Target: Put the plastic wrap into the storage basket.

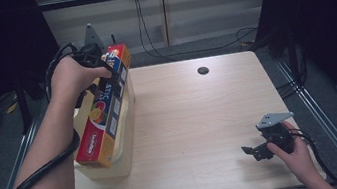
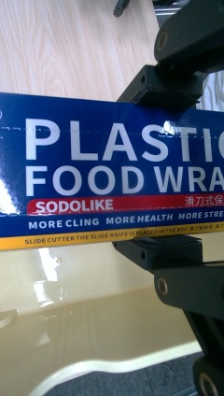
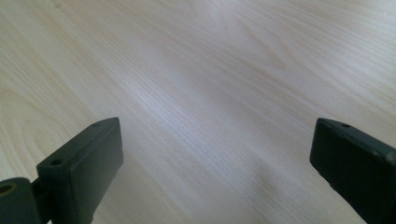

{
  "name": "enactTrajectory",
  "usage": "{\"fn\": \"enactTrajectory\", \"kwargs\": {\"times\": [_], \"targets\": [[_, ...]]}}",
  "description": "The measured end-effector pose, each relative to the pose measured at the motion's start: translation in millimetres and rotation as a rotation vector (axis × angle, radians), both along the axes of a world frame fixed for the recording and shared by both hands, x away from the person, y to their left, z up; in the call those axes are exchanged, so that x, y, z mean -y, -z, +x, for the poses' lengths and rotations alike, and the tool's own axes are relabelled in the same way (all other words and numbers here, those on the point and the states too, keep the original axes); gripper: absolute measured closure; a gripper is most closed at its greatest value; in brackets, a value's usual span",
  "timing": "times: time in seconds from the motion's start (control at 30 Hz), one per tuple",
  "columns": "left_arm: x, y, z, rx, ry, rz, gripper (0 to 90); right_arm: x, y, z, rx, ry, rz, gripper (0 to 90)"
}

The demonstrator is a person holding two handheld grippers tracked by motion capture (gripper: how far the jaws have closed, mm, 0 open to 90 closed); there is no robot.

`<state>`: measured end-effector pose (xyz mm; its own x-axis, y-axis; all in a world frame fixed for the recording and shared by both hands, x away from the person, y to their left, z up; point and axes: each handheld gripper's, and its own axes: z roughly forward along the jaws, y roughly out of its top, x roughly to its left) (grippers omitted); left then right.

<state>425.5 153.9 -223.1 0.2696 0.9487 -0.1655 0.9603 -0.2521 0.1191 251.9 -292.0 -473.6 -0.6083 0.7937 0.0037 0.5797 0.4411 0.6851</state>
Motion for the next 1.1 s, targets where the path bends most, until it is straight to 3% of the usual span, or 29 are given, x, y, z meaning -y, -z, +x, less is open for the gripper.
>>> {"fn": "enactTrajectory", "kwargs": {"times": [0.5,0.7,1.1], "targets": [[-10.5,4.1,-1.5,-0.005,-0.030,0.003,40.8,-2.0,0.0,-0.1,-0.003,-0.016,-0.008,2.8],[-15.7,8.1,-1.3,0.005,-0.040,0.024,40.8,-2.3,0.5,0.1,-0.002,-0.014,-0.011,2.8],[-24.4,21.1,-0.8,-0.025,-0.052,0.031,40.8,-2.8,1.0,0.4,-0.005,-0.017,-0.009,2.7]]}}
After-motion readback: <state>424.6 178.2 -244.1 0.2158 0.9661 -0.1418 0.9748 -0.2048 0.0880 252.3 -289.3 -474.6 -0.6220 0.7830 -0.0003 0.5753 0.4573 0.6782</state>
